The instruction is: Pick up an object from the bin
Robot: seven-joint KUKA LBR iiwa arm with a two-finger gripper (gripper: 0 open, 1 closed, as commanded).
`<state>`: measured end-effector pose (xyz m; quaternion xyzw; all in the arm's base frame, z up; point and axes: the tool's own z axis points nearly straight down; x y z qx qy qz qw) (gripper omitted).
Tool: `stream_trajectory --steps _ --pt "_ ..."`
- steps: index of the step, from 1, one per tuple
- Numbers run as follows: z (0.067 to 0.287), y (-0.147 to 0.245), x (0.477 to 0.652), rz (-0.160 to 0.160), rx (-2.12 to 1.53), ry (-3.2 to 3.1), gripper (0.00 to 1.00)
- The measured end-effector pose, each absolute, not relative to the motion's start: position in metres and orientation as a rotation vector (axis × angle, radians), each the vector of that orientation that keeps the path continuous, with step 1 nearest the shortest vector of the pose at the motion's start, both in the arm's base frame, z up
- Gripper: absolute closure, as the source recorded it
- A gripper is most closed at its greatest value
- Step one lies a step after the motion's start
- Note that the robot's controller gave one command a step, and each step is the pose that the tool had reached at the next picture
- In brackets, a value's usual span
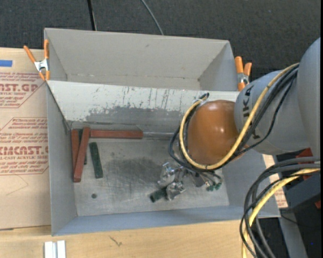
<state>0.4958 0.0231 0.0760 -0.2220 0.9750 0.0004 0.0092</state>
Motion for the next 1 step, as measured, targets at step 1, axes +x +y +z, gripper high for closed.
stream_trajectory --steps 1 --pt "0.1982 0.0424 0.4856 0.002 -0.859 3.02 1.0"
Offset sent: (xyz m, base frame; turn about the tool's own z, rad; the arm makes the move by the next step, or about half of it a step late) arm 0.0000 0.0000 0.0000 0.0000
